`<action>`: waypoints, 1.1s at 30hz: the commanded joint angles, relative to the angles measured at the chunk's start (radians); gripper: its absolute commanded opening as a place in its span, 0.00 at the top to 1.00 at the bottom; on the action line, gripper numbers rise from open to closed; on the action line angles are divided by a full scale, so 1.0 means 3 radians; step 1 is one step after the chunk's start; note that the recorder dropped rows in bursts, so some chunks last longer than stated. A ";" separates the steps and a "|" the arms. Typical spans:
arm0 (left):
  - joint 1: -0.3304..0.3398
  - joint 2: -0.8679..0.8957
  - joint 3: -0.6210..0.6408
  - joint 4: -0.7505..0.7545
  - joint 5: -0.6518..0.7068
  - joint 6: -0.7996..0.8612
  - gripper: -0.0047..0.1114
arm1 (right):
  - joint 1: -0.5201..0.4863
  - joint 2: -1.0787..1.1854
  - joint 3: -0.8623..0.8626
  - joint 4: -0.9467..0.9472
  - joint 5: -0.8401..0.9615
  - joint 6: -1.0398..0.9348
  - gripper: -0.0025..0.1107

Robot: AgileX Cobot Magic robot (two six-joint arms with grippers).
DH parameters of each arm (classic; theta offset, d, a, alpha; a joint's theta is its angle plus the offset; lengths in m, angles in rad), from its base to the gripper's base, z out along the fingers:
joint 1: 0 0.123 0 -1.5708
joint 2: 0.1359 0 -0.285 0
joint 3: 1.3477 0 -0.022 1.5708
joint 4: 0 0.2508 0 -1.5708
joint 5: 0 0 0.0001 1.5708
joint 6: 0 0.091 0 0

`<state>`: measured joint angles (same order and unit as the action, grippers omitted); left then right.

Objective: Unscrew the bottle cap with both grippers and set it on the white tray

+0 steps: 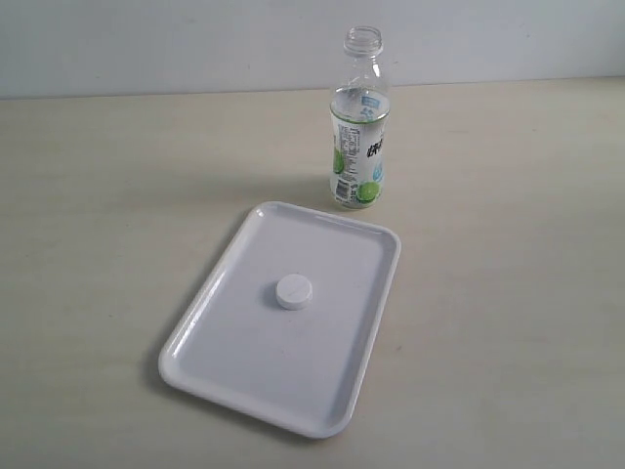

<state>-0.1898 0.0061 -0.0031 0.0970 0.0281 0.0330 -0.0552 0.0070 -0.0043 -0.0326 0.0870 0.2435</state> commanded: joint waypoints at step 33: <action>0.0773 -0.0020 0.0010 0.0002 0.0002 -0.0032 0.96 | -0.0017 -0.0023 0.0014 0.0001 -0.0018 -0.0014 0.98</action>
<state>0.0480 0.0061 -0.0031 0.0970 0.0299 0.0330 -0.0552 0.0070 -0.0043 -0.0326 0.0870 0.2435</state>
